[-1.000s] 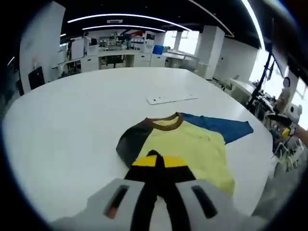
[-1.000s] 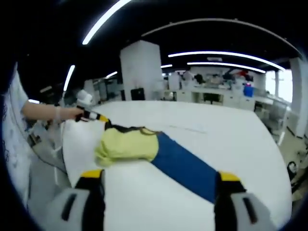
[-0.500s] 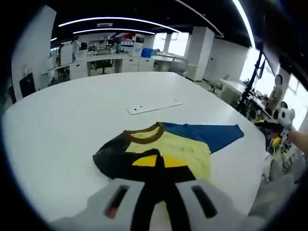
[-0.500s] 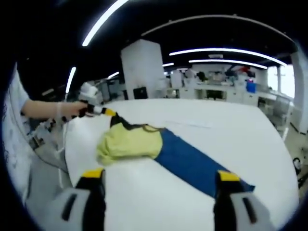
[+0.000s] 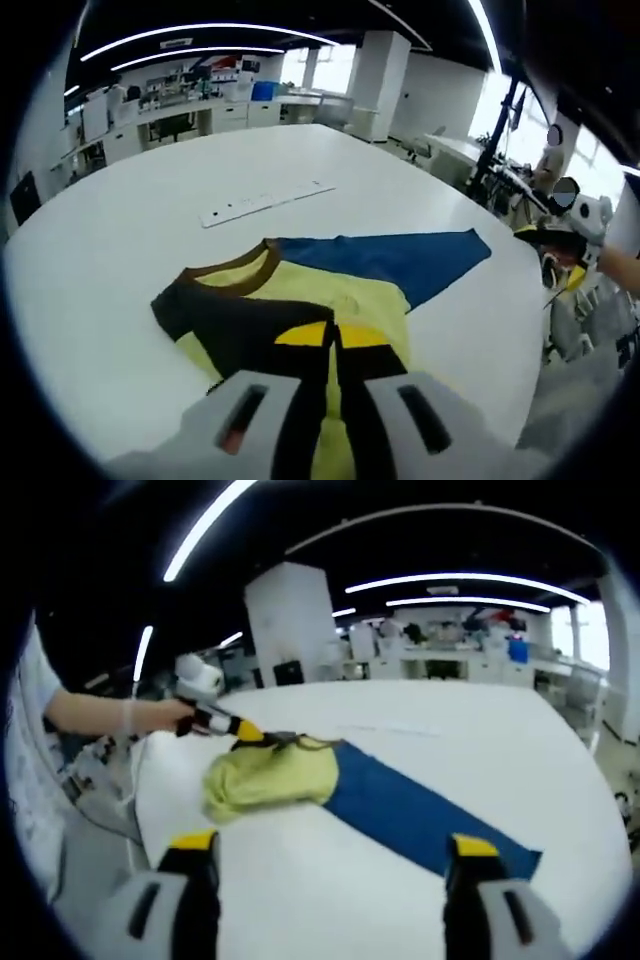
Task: Fold the garment on the visible template until the final outline fits inside the template.
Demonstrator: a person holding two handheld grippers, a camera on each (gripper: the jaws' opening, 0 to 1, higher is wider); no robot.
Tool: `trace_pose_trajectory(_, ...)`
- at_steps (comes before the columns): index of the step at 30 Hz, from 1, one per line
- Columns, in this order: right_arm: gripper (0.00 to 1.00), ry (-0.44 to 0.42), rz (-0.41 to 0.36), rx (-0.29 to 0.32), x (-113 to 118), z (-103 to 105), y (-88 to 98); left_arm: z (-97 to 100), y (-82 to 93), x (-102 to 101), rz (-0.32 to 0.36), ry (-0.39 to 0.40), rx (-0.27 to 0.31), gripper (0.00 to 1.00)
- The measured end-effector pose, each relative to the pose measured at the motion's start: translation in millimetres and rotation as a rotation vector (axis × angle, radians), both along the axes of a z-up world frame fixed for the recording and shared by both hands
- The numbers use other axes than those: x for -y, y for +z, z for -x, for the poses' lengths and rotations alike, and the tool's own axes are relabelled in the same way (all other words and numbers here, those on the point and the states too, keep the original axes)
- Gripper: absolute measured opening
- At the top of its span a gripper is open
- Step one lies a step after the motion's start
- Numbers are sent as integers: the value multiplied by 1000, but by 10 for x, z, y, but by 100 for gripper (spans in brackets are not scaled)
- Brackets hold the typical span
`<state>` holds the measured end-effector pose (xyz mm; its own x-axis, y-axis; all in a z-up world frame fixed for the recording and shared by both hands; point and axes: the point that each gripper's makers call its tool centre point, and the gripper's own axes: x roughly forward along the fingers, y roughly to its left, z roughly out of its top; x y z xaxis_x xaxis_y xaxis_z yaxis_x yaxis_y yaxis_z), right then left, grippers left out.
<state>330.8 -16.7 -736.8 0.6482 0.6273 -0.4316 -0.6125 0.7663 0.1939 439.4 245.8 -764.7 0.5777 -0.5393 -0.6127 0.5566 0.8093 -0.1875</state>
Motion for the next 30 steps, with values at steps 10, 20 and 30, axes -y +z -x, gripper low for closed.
trace_pose_trajectory(10,93,-14,-12,-27,-55,23,-64,29,-186,34,2,-34,-29,0)
trace_pose_trajectory(20,93,-11,-25,-32,-135,-4,-80,23,58,-124,55,-18,37,35)
trace_pose_trajectory(30,93,5,-29,-38,-206,-17,-120,37,138,-611,29,67,54,53)
